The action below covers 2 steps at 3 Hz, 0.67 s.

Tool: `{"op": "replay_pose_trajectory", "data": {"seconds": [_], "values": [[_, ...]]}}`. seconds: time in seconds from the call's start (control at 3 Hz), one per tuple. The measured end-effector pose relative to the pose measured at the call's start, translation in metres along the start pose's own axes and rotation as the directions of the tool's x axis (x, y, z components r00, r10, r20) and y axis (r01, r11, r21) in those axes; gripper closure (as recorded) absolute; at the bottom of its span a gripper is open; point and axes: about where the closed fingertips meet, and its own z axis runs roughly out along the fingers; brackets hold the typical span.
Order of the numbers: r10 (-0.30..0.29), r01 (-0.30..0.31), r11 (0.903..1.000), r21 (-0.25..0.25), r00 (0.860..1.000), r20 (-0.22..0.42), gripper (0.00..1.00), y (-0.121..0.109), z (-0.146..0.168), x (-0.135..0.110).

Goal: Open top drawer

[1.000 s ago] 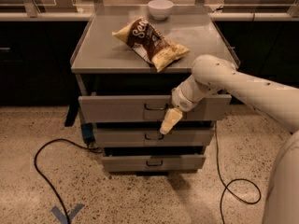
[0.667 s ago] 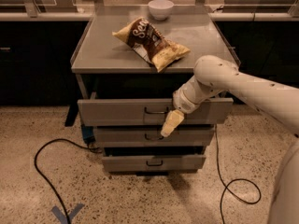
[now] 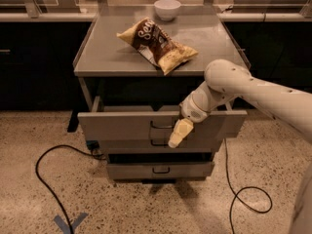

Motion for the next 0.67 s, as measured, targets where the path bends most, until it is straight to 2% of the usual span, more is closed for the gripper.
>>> {"op": "replay_pose_trajectory", "data": {"seconds": [0.33,0.67], "values": [[0.008,-0.008,0.9996,-0.028,1.000,-0.001,0.00,0.0124,0.0076,0.0075],[0.008,-0.008,0.9996,-0.029,1.000,-0.001,0.00,0.0130,0.0040,0.0056]]}}
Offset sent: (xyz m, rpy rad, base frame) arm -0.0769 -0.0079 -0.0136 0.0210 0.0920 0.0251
